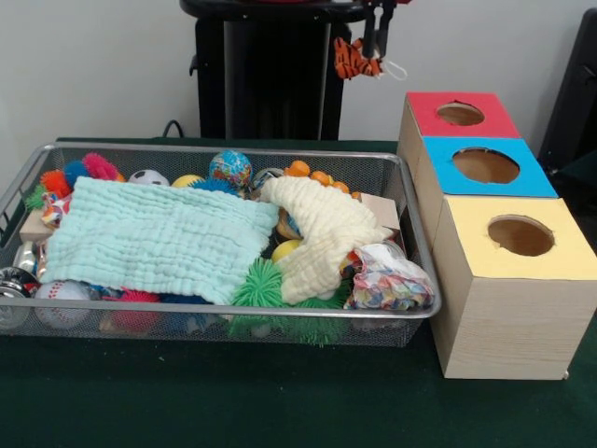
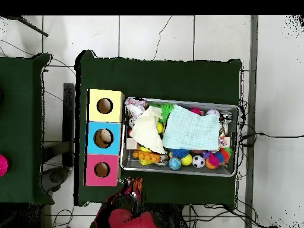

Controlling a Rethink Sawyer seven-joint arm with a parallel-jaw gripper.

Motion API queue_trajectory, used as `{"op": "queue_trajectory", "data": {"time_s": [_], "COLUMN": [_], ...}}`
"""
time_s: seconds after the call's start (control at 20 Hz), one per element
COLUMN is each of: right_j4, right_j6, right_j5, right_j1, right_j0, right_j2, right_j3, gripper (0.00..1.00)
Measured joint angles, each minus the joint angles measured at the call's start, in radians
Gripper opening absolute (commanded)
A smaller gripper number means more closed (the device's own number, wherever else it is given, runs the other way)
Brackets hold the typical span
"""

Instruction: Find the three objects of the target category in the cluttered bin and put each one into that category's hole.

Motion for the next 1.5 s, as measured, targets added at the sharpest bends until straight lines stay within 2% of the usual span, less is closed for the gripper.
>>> {"op": "queue_trajectory", "data": {"time_s": [0.05,0.1,0.5,0.8,1.05,1.2,1.5], "right_j4": [0.009,0.035,0.132,0.215,0.263,0.302,0.349], "right_j6": [0.006,0.026,0.085,0.120,0.127,0.134,0.151], "right_j5": [-0.002,-0.012,-0.053,-0.135,-0.207,-0.281,-0.351], "right_j1": [0.003,0.013,0.055,0.123,0.176,0.232,0.291], "right_j0": [0.015,0.063,0.207,0.325,0.378,0.416,0.449], "right_j2": [-0.009,-0.037,-0.115,-0.169,-0.192,-0.211,-0.218], "right_j3": [0.002,0.004,0.005,0.004,0.005,0.006,0.013], "gripper": [0.00,0.00,0.00,0.00,0.00,0.00,0.00]}}
